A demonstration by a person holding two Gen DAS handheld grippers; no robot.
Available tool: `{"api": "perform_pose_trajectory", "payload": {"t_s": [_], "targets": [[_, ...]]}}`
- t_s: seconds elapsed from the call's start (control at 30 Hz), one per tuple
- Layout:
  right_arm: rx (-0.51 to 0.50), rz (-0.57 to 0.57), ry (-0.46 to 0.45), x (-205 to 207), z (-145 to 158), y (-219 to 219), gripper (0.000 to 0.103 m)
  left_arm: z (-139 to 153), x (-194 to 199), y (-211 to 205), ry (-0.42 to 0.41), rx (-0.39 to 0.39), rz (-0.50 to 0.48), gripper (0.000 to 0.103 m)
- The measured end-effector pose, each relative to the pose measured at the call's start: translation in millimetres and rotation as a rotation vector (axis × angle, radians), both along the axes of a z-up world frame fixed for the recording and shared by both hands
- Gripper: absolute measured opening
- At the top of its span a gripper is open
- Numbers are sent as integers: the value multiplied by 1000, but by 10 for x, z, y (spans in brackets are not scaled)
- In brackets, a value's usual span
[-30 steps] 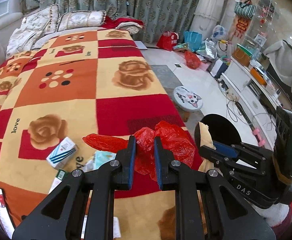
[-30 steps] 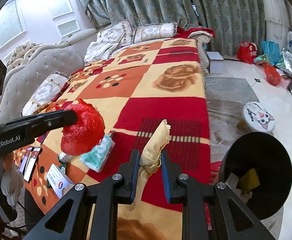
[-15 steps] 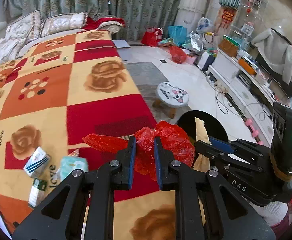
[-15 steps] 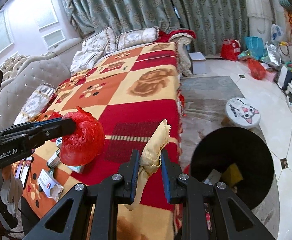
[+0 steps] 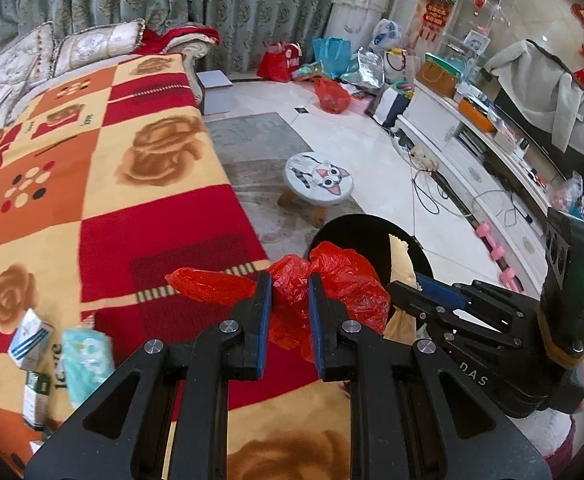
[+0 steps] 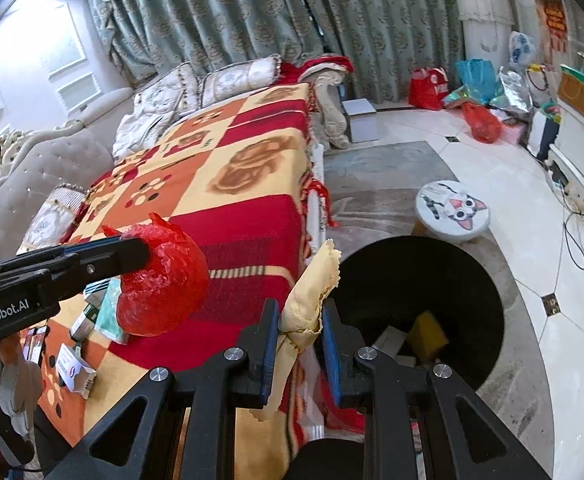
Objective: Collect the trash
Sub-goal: 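Carry the red bag and beige cloth over the black bin, then open the left gripper to drop the red bag while the right drops the cloth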
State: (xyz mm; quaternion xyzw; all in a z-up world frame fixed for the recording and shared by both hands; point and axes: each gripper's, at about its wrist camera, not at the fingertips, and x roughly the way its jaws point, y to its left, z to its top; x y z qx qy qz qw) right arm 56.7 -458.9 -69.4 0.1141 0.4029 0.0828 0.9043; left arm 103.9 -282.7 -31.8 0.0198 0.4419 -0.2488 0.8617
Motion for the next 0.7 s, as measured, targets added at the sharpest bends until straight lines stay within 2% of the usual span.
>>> {"api": "perform_pose_trajectory", "payload": {"t_s": [0.37, 0.7], "targets": [[-2, -74, 30, -2, -113, -407, 20, -162, 127, -419, 45, -8, -41, 15], [-7, -144, 47, 98, -237, -652, 20, -292, 243, -640, 81, -27, -51, 15]]}}
